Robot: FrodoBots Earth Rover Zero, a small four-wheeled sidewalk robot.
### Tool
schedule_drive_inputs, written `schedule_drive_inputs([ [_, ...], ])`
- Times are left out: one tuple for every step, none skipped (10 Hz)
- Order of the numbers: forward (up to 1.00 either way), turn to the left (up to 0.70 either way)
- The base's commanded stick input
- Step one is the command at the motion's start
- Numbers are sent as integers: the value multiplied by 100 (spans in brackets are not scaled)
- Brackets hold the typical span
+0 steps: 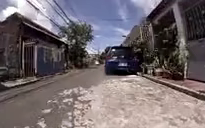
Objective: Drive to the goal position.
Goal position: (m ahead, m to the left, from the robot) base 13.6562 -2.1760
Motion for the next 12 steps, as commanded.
schedule_drive_inputs([
  [85, 10],
  [85, 0],
  [85, 0],
  [85, 0],
  [85, 0],
  [85, 0],
  [85, 0],
  [85, 0],
  [85, 0],
  [85, 0],
  [85, 0],
  [85, 0],
])
